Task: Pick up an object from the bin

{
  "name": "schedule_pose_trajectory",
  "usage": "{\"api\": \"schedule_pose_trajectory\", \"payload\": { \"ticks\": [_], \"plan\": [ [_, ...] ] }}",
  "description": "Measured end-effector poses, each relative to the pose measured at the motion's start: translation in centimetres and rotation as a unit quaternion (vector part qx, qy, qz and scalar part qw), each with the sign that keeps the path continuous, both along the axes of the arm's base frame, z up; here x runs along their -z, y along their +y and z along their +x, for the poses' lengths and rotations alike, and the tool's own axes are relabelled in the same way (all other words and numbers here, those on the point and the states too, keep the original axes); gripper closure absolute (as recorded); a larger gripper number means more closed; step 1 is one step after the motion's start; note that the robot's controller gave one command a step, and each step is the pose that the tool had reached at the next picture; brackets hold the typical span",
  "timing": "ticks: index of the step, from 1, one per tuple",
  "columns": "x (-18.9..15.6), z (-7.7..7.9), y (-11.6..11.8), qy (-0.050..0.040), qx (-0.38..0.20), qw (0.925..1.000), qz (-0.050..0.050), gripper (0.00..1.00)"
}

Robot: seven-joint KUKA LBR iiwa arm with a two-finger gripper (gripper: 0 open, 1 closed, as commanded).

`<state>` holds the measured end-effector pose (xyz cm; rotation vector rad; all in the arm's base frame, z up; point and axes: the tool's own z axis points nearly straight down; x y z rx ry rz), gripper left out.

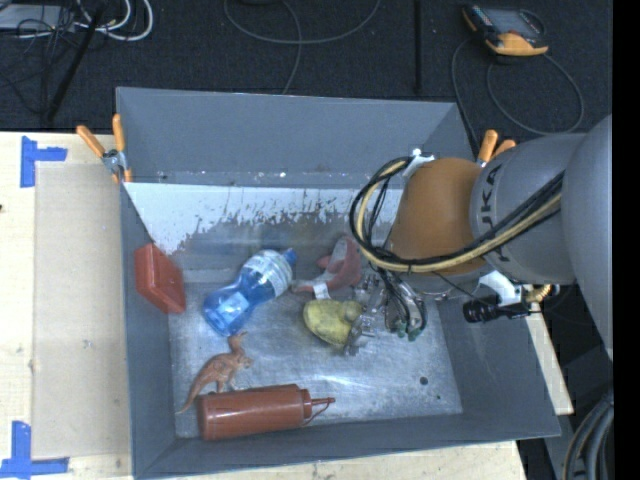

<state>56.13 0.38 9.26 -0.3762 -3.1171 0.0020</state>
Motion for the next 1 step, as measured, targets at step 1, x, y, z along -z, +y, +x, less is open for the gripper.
{"api": "schedule_pose_trajectory", "payload": {
  "ticks": [1],
  "plan": [
    [-1.43, 0.01, 0.0, 0.0011, 0.0, 1.0, 0.0, 1.0]
  ]
}}
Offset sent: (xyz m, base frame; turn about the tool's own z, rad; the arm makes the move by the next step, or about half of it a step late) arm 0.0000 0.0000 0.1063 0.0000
